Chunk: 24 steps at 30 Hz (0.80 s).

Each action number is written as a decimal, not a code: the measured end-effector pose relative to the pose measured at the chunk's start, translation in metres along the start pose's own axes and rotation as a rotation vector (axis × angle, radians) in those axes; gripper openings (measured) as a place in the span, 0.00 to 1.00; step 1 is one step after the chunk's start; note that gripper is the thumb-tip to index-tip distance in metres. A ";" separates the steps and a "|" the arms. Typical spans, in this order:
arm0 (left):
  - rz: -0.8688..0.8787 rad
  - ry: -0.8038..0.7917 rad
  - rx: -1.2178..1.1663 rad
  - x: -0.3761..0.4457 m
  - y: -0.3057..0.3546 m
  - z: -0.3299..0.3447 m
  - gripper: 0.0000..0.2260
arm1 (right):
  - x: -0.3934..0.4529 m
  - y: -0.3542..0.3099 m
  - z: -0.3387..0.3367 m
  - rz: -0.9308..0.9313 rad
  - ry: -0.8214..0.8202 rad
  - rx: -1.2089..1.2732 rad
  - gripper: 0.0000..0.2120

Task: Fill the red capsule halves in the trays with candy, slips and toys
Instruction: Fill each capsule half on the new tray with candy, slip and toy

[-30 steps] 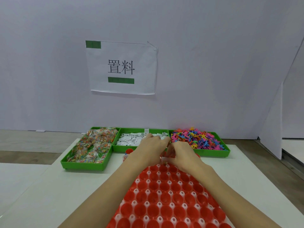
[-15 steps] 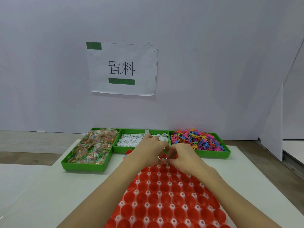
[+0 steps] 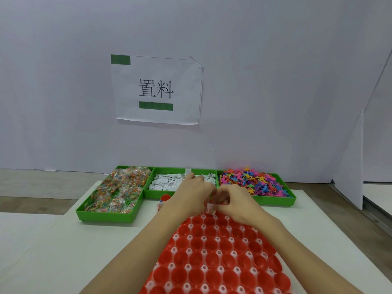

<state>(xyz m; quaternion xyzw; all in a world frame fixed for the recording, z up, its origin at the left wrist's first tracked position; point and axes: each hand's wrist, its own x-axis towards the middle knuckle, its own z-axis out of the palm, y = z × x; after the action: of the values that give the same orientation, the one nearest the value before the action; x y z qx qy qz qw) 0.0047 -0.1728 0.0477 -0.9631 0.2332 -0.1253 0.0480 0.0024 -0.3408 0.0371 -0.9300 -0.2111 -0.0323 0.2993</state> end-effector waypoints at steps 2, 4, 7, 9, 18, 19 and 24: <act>-0.010 -0.007 0.005 0.001 0.000 0.002 0.13 | 0.000 -0.001 0.002 -0.020 0.013 0.007 0.06; -0.018 -0.013 -0.039 0.000 -0.001 0.004 0.13 | -0.001 -0.002 0.004 -0.043 0.040 -0.002 0.05; -0.022 -0.016 -0.089 -0.001 -0.004 0.005 0.11 | -0.003 -0.003 0.009 -0.073 0.076 -0.011 0.04; -0.025 -0.029 -0.118 -0.002 -0.006 0.004 0.10 | -0.004 -0.003 0.011 -0.080 0.080 -0.021 0.04; -0.025 -0.014 -0.155 -0.004 -0.004 -0.002 0.08 | -0.002 0.000 0.014 -0.116 0.069 -0.108 0.04; -0.024 -0.005 -0.162 -0.004 -0.005 -0.002 0.08 | 0.000 0.000 0.014 -0.121 0.062 -0.127 0.05; -0.036 0.041 -0.197 -0.005 -0.004 0.003 0.08 | 0.006 -0.003 0.013 -0.105 0.011 -0.158 0.09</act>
<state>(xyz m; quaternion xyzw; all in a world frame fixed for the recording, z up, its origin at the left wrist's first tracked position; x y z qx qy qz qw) 0.0026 -0.1671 0.0443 -0.9645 0.2278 -0.1222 -0.0538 0.0057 -0.3292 0.0293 -0.9382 -0.2546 -0.0699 0.2239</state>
